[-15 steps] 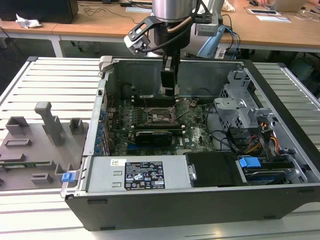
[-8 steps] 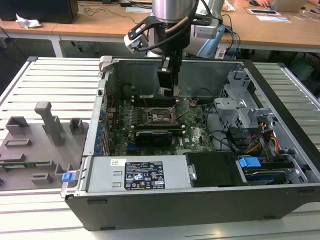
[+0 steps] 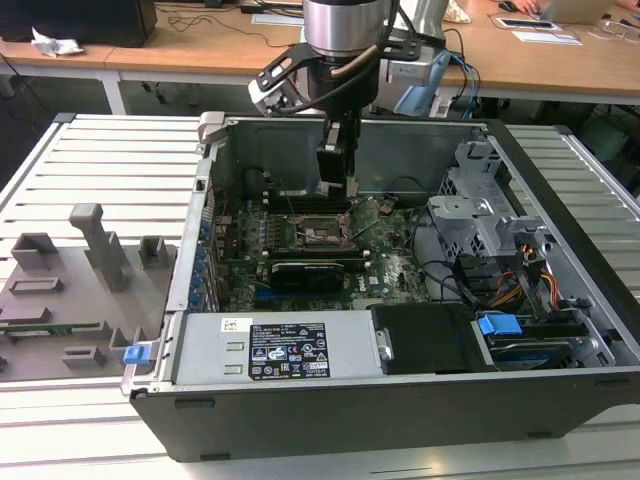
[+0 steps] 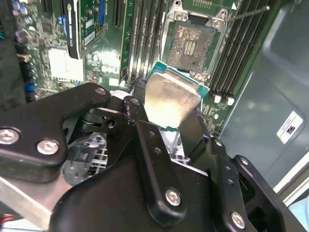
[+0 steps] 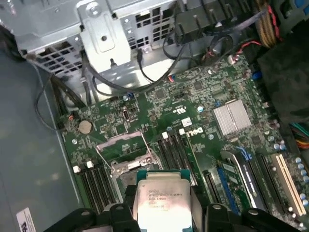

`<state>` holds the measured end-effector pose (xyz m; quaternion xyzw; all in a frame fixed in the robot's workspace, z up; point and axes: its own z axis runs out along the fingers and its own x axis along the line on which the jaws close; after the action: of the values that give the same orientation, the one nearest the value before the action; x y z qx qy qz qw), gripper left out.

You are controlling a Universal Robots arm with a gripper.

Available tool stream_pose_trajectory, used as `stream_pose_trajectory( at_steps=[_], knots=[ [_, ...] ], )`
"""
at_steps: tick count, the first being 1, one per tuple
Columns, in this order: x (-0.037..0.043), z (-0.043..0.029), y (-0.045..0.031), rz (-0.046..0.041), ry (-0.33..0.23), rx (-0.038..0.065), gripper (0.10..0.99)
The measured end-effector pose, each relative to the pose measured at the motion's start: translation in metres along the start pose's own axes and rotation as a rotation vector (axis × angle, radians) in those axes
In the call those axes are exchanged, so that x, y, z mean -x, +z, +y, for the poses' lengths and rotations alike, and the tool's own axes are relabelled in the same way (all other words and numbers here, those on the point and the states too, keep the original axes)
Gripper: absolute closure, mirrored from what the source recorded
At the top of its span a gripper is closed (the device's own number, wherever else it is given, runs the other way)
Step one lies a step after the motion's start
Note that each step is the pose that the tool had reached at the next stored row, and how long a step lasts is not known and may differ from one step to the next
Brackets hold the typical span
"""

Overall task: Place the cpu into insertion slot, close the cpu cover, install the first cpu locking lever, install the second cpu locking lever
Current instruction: 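Place the cpu into insertion slot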

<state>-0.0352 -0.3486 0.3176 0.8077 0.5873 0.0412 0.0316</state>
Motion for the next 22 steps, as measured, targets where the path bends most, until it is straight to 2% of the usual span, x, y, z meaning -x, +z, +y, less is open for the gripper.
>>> stream_pose_trajectory(
  at_steps=[3, 8, 13, 22],
  knots=[
    [0.0002, -0.0007, 0.0067, 0.01, -0.1, -0.003, 0.561],
    [0.0003, -0.0017, 0.0166, 0.0224, -0.225, -0.007, 0.561],
    [0.0005, -0.0026, 0.026, 0.024, -0.235, -0.004, 0.561],
    [0.0007, -0.0034, 0.0318, 0.0255, -0.248, -0.004, 0.561]
  ],
)
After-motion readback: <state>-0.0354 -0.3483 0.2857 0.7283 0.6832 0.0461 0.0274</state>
